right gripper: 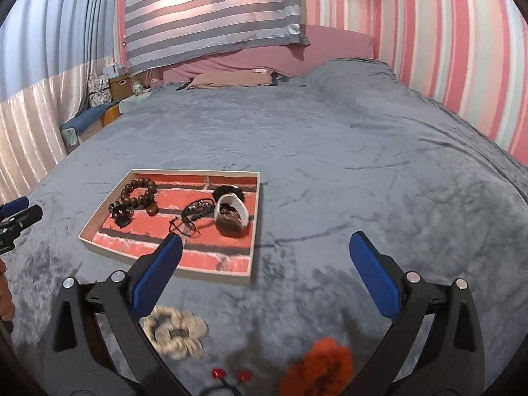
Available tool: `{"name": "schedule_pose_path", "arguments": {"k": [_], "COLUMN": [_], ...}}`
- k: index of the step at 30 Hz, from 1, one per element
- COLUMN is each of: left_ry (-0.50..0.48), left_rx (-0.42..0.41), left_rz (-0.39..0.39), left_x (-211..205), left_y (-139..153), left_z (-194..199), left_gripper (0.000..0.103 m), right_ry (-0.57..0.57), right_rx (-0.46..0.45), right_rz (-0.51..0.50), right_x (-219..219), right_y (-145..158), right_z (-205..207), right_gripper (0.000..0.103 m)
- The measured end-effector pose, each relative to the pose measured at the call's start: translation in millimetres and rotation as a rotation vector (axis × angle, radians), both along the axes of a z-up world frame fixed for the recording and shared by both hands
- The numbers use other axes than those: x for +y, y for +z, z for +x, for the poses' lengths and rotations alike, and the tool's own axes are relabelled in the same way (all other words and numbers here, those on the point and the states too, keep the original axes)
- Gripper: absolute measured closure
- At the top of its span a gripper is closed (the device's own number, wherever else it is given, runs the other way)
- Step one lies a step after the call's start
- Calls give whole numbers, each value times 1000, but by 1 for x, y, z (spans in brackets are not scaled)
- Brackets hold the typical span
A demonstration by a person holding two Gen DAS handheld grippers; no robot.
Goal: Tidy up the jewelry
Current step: 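Move both tools back toward the red charm and hair tie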
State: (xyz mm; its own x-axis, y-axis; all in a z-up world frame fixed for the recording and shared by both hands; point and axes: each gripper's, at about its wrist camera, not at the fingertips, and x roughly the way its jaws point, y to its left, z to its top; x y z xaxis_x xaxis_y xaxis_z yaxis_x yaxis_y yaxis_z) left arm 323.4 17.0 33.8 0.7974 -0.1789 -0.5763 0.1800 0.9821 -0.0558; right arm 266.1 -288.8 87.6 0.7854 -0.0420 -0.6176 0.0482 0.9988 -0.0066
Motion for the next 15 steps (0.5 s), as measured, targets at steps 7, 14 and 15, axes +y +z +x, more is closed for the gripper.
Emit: {"name": "schedule_pose_path", "arguments": {"k": [7,14,15], "left_ry": [23,38,38], "left_rx": [25,55,57], "left_rz": [-16,-21,-17], "left_x": [11,16,16], "left_y": [-15,-37,-42], "left_z": [-20,-34,-36], "left_gripper": [15,15,15], "right_ry": [-48,-70,-71], "right_rx": [21,41,41], "right_rz": [-22,-18,-14], "right_x": [-15,-16,-15], "right_y": [-18,-43,-46], "right_z": [-43,-74,-77], "right_gripper": [4,5,5]}}
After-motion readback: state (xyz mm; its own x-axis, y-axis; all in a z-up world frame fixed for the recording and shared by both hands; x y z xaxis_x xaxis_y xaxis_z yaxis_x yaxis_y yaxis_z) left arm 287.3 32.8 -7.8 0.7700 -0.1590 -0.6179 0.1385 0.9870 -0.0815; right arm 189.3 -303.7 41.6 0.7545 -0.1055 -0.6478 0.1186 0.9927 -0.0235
